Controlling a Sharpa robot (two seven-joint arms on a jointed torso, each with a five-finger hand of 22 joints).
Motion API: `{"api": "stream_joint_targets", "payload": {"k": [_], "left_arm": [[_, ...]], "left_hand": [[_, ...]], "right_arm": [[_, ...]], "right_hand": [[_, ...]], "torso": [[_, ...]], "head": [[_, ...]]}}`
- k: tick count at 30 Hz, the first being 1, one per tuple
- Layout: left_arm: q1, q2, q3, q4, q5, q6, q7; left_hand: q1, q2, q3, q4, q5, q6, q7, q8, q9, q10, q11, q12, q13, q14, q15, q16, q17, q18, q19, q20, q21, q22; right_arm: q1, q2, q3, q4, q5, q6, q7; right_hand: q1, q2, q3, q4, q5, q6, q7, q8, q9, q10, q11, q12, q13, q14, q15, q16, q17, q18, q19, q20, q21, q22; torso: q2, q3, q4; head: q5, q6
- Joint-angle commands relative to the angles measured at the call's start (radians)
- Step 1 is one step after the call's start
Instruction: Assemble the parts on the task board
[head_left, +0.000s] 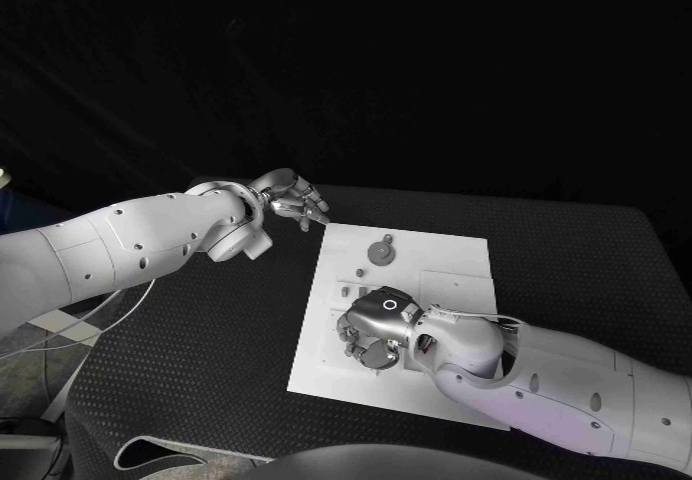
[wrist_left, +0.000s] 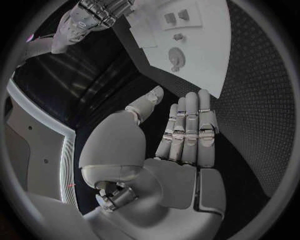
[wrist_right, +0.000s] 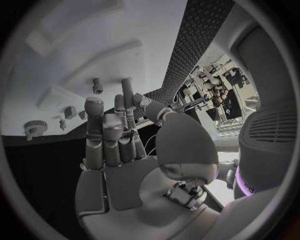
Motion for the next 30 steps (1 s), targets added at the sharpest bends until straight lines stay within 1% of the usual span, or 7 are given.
{"api": "stream_joint_targets", "payload": {"k": [1, 6, 10, 13, 19, 25, 30], "left_arm": [[0.001, 0.000, 0.001, 0.003, 0.007, 0.011, 0.006], [0.001, -0.001, 0.001, 0.005, 0.007, 0.011, 0.006], [0.001, -0.001, 0.001, 0.005, 0.008, 0.011, 0.005], [0.001, -0.002, 0.001, 0.005, 0.008, 0.010, 0.005], [0.001, -0.003, 0.001, 0.005, 0.008, 0.010, 0.005], [0.001, -0.003, 0.001, 0.005, 0.008, 0.010, 0.005], [0.001, -0.004, 0.001, 0.005, 0.008, 0.010, 0.005]], "left_hand": [[0.000, 0.009, -0.005, 0.002, 0.004, -0.006, 0.002, 0.002, 0.001, -0.007, 0.001, 0.003, 0.001, -0.008, 0.000, 0.005, -0.001, 0.020, -0.005, -0.002, -0.001, -0.002], [0.000, 0.009, -0.005, 0.003, 0.004, -0.006, 0.002, 0.002, 0.001, -0.007, 0.001, 0.003, 0.001, -0.008, 0.000, 0.005, -0.001, 0.020, -0.005, -0.002, -0.001, -0.002], [0.000, 0.009, -0.005, 0.003, 0.004, -0.006, 0.002, 0.002, 0.001, -0.007, 0.001, 0.003, 0.001, -0.008, 0.000, 0.005, -0.001, 0.020, -0.005, -0.002, -0.001, -0.002], [0.000, 0.009, -0.005, 0.003, 0.004, -0.006, 0.002, 0.002, 0.001, -0.007, 0.001, 0.003, 0.001, -0.008, 0.000, 0.005, -0.001, 0.020, -0.005, -0.002, -0.001, -0.002], [0.000, 0.009, -0.005, 0.003, 0.004, -0.006, 0.002, 0.002, 0.001, -0.007, 0.001, 0.003, 0.001, -0.008, 0.000, 0.005, -0.001, 0.020, -0.005, -0.002, -0.001, -0.002], [0.000, 0.009, -0.005, 0.003, 0.004, -0.006, 0.002, 0.003, 0.001, -0.007, 0.001, 0.003, 0.001, -0.008, 0.000, 0.005, -0.001, 0.020, -0.005, -0.002, -0.001, -0.002], [0.000, 0.009, -0.005, 0.003, 0.004, -0.006, 0.002, 0.003, 0.001, -0.007, 0.001, 0.003, 0.001, -0.008, 0.000, 0.005, -0.001, 0.020, -0.005, -0.002, -0.001, -0.002]], "right_arm": [[-0.006, 0.002, -0.005, -0.004, -0.007, 0.026, 0.005], [-0.006, 0.010, -0.007, -0.015, -0.014, 0.041, -0.008], [-0.007, 0.015, -0.014, -0.019, -0.016, 0.064, -0.009], [-0.009, 0.018, -0.017, -0.021, -0.014, 0.072, -0.008], [-0.009, 0.017, -0.018, -0.020, -0.014, 0.079, -0.008], [-0.009, 0.016, -0.018, -0.018, -0.014, 0.090, -0.007], [-0.010, 0.015, -0.019, -0.023, -0.022, 0.092, -0.011]], "right_hand": [[0.013, 0.014, 0.025, -0.020, 0.006, 0.009, -0.001, 0.003, 0.002, 0.021, -0.012, 0.003, -0.001, -0.007, -0.013, 0.004, -0.001, 0.101, 0.001, -0.003, 0.004, 0.022], [0.012, 0.014, 0.024, -0.020, 0.006, 0.008, -0.001, 0.002, 0.002, 0.021, -0.012, 0.003, 0.000, -0.007, -0.013, 0.004, -0.001, 0.101, 0.001, -0.003, 0.004, 0.022], [0.012, 0.014, 0.024, -0.021, 0.006, 0.008, -0.001, 0.002, 0.002, 0.021, -0.012, 0.002, 0.000, -0.007, -0.013, 0.004, -0.002, 0.101, 0.001, -0.002, 0.004, 0.022], [0.011, 0.014, 0.024, -0.021, 0.006, 0.008, -0.001, 0.002, 0.002, 0.021, -0.012, 0.002, 0.000, -0.007, -0.013, 0.003, -0.002, 0.101, 0.001, -0.002, 0.004, 0.022], [0.010, 0.015, 0.024, -0.022, 0.006, 0.008, -0.001, 0.002, 0.002, 0.021, -0.012, 0.002, 0.001, -0.007, -0.013, 0.003, -0.002, 0.101, 0.000, -0.002, 0.004, 0.022], [0.009, 0.015, 0.024, -0.022, 0.006, 0.008, -0.001, 0.002, 0.003, 0.021, -0.012, 0.002, 0.002, -0.008, -0.013, 0.003, -0.002, 0.101, 0.000, -0.002, 0.004, 0.022], [0.009, 0.016, 0.023, -0.023, 0.006, 0.008, -0.001, 0.002, 0.003, 0.021, -0.012, 0.002, 0.002, -0.008, -0.013, 0.003, -0.002, 0.101, 0.000, -0.002, 0.004, 0.022]], "torso": [[0.000, -0.0008, 0.0003], [0.000, -0.0011, -0.0006], [0.000, -0.0007, 0.0010], [0.000, -0.0003, 0.0008], [0.000, -0.0004, 0.0002], [0.000, 0.0008, -0.0008], [0.000, 0.0008, -0.0008]], "head": [[0.001, -0.001], [0.002, -0.001], [0.002, -0.004], [0.003, -0.004], [0.005, -0.007], [0.006, -0.008], [0.006, -0.008]]}}
